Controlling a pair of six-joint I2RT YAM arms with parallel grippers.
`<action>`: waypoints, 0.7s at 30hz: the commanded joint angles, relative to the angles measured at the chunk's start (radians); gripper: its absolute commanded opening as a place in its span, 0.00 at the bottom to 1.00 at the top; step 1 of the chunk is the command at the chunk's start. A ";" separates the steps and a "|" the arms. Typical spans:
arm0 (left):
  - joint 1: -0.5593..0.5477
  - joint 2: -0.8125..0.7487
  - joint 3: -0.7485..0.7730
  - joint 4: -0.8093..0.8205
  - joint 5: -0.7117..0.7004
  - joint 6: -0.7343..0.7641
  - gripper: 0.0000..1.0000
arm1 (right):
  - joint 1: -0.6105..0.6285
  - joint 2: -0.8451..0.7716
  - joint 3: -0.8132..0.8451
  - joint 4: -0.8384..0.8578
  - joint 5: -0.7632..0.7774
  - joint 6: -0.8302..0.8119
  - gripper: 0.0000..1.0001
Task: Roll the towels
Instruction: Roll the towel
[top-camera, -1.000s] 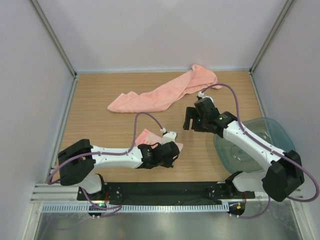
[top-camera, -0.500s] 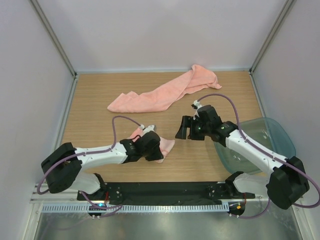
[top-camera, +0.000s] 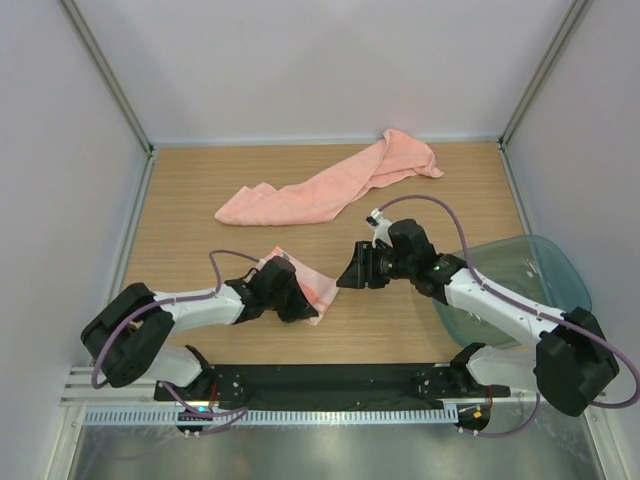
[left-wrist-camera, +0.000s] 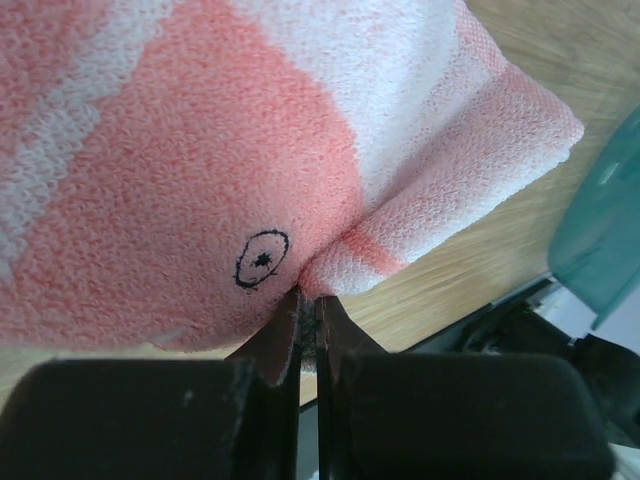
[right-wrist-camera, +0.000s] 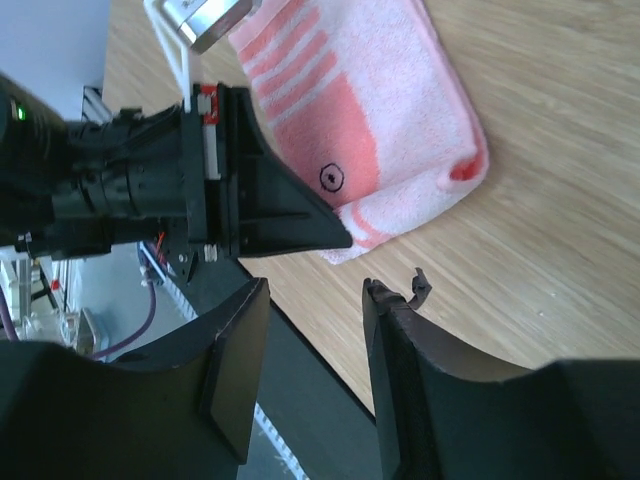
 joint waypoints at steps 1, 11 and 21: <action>0.052 0.045 -0.055 0.141 0.132 -0.068 0.00 | 0.023 0.028 -0.037 0.155 -0.083 0.016 0.49; 0.100 -0.063 0.034 -0.062 0.125 0.033 0.00 | 0.046 0.063 -0.034 0.241 -0.063 0.019 0.51; 0.118 -0.129 0.146 -0.282 0.025 0.128 0.00 | 0.045 0.048 0.007 0.211 -0.055 0.013 0.53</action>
